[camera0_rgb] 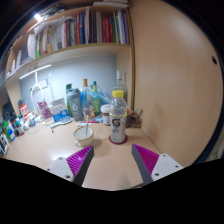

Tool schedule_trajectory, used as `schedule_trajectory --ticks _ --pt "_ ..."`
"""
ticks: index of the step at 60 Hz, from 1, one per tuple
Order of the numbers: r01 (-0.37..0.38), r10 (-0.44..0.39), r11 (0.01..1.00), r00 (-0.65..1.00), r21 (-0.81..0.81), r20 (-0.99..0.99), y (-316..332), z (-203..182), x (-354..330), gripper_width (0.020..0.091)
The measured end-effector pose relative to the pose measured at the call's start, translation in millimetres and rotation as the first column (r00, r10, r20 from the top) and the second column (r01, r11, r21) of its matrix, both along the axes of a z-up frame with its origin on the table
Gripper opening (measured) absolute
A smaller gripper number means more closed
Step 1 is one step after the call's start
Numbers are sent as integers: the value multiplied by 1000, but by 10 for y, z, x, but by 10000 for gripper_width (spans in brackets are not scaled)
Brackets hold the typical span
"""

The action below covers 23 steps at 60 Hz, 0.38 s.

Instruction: Pour water

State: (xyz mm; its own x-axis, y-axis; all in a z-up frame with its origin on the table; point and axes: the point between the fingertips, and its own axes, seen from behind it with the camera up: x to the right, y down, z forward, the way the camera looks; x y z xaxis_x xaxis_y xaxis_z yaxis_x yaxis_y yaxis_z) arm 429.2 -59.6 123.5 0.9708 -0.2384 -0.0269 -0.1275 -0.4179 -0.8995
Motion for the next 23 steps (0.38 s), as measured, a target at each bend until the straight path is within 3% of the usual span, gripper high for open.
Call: schedule_trajectory --ticks 23 --pt "-19 20 999 1000 28 -22 -1615 918 -1031 838"
